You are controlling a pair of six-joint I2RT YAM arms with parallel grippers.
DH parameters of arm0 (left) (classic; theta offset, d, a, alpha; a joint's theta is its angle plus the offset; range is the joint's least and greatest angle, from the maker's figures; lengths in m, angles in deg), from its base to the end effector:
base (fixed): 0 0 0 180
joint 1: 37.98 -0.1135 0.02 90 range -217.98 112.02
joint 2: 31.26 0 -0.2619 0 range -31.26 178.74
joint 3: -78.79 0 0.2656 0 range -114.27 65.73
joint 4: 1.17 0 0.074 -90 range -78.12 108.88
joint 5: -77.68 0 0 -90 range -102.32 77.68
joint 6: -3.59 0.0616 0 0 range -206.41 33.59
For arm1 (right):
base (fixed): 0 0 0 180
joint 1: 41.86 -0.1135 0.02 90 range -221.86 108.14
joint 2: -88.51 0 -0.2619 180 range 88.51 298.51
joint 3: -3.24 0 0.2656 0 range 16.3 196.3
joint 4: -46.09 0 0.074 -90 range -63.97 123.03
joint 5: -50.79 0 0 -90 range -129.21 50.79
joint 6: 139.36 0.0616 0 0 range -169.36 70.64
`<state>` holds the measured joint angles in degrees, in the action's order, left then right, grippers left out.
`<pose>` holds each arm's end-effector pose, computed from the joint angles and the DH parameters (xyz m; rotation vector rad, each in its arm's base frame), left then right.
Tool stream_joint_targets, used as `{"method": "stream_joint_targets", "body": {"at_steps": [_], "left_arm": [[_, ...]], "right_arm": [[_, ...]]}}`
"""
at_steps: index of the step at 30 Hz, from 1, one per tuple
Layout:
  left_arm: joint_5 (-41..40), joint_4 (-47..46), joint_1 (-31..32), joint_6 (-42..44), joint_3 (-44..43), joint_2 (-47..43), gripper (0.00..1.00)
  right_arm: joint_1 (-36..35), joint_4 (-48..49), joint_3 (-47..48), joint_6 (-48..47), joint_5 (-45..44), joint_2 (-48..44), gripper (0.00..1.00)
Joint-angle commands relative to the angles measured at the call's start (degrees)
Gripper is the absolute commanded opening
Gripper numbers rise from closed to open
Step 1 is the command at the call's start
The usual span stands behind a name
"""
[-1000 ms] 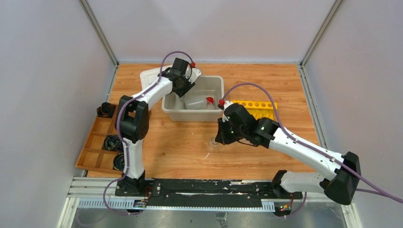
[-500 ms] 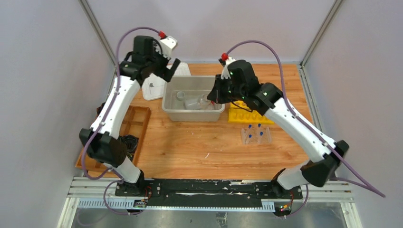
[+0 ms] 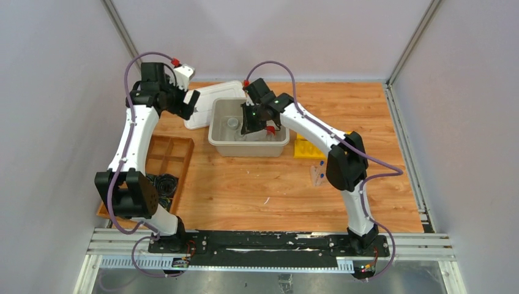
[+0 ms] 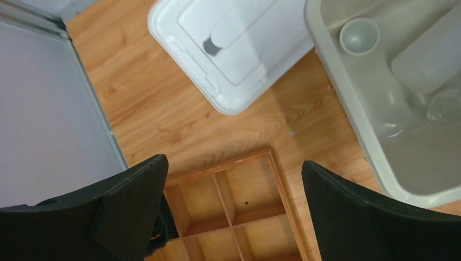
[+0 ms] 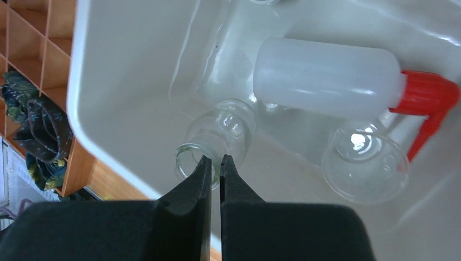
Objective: Organize the chemistry lab equipment
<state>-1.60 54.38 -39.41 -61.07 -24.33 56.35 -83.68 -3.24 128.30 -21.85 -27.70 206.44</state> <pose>0.3682 -0.0023 0.3597 0.5631 2.1839 0.0373 0.3687 0.3464 0.2876 -0.4120 2.4072 0.8172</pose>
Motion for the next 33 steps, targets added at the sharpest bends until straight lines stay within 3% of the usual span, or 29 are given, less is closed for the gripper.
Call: {"method": "stream_joint_targets", "body": {"at_steps": [1,8,13,18,22,27,33], "left_arm": [[2.82,-0.39,-1.90,4.58,2.49,0.92,1.00],[3.78,-0.12,-2.15,7.14,3.31,4.55,0.99],[4.75,0.01,-2.08,10.45,2.57,9.08,0.91],[7.21,1.40,-2.07,13.83,0.05,15.14,0.75],[10.72,1.43,-2.03,15.71,-2.35,19.37,0.65],[11.51,1.56,-0.95,17.83,-6.09,25.15,0.52],[10.95,2.08,0.56,20.90,-9.64,31.28,0.44]], "right_arm": [[0.43,-0.99,5.47,1.66,3.96,3.25,0.00],[-0.43,0.85,5.28,2.58,6.69,7.18,0.00],[-0.28,1.36,4.12,2.85,6.81,8.64,0.00],[-0.02,-0.07,2.20,0.45,1.43,6.15,0.34],[0.24,-0.81,0.79,-1.34,-2.41,2.44,0.51],[0.37,-1.04,-2.53,-2.13,-5.67,-3.46,0.54],[0.40,0.13,-8.21,-3.13,-7.94,-13.24,0.53]]}}
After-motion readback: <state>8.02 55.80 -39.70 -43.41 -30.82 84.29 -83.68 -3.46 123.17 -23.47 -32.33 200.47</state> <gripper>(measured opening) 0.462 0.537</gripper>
